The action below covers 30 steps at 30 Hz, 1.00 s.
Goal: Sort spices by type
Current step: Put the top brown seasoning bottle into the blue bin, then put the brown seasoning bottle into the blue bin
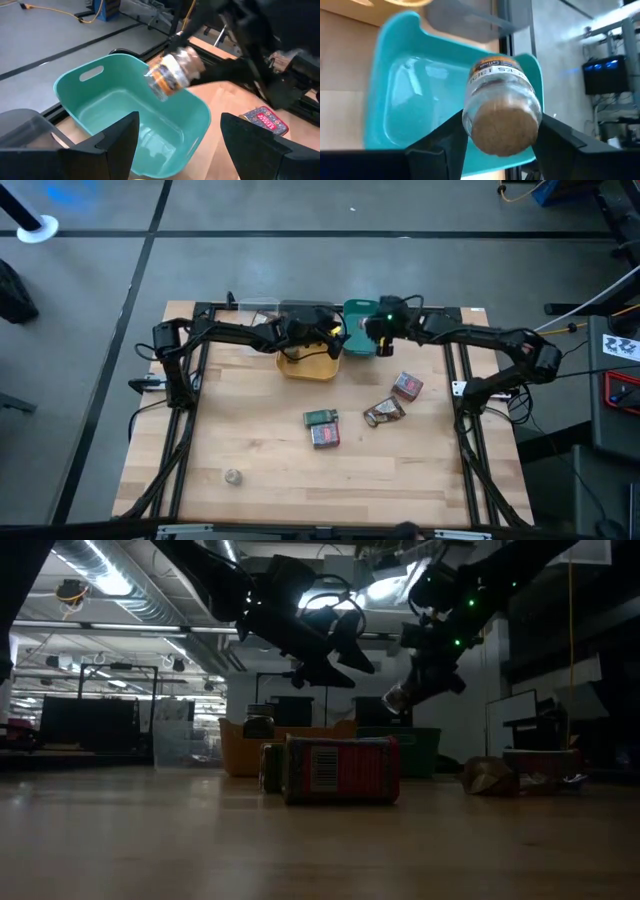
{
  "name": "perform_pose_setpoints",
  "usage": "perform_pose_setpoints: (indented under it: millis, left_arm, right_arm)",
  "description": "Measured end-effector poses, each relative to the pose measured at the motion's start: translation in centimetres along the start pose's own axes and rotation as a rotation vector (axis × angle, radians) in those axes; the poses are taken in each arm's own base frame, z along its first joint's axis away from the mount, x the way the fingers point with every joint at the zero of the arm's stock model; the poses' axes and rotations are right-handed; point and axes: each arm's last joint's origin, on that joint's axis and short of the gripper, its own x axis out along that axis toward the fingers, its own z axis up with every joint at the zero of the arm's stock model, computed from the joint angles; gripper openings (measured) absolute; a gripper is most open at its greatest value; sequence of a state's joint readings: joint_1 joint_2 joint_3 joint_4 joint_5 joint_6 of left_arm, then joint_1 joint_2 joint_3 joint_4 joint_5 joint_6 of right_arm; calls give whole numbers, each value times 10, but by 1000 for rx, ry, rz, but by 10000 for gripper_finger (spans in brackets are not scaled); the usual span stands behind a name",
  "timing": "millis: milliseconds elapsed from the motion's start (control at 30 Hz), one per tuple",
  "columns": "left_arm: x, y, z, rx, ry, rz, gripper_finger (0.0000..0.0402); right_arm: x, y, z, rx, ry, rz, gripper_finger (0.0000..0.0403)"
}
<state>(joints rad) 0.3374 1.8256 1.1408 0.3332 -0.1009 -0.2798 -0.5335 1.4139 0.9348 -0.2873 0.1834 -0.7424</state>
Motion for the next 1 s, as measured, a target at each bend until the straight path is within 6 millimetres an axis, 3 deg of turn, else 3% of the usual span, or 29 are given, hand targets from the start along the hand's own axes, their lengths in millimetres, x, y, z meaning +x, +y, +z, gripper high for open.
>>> perform_pose_setpoints:
  millis: [100, 267, 600, 767, 1000]
  left_arm:
    - [0, 0, 0, 16, 2, 0, 263]
    - [0, 0, 0, 29, 0, -1, 263]
    - [0, 0, -1, 53, 10, 1, 263]
    - [0, 0, -1, 53, 9, 1, 263]
    - [-3, -1, 3, 75, -1, -2, 263]
  right_arm:
    - [4, -10, -10, 37, -4, 15, 193]
    - [19, -21, -20, 80, -1, -10, 155]
    - [59, -20, -43, 120, 95, 43, 89]
    - [59, -22, -42, 114, 118, 7, 83]
    - [51, -44, -24, 130, 83, -43, 83]
